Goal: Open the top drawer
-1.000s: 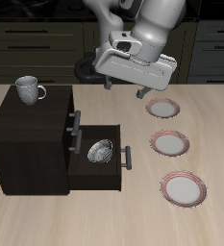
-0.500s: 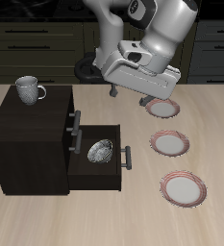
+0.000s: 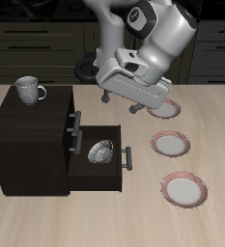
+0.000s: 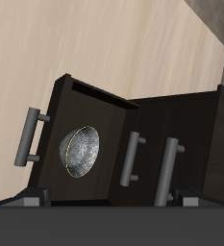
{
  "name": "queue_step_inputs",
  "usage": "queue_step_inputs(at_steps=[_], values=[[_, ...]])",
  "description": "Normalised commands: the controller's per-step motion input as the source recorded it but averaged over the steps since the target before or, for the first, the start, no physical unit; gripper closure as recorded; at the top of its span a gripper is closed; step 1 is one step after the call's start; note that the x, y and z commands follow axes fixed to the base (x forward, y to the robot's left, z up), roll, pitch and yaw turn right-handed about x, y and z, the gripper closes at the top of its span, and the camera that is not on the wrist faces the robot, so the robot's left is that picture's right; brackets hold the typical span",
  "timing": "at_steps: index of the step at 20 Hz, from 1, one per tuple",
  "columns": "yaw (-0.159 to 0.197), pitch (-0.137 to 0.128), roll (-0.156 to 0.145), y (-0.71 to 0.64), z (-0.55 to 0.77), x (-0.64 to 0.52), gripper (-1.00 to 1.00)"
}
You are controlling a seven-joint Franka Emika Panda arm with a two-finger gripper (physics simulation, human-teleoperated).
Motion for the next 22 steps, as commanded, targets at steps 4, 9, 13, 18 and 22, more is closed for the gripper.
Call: queue_step_inputs(at_steps=[4,9,13,18,22], values=[[0.015,0.016,-0.055,-0.25,-0.07,0.08,-1.00],[-0.031,0.044,-0.084,-0.37,-0.11,0.03,-1.00],[-0.026,0.043,-0.065,-0.20,-0.18,-0.02,-1.00],[-0.006,0.040,-0.050,-0.27,-0.22,0.00,-1.00],[-0.040,0.049,-0.065,-0.26,-0.13,-0.05,-1.00]])
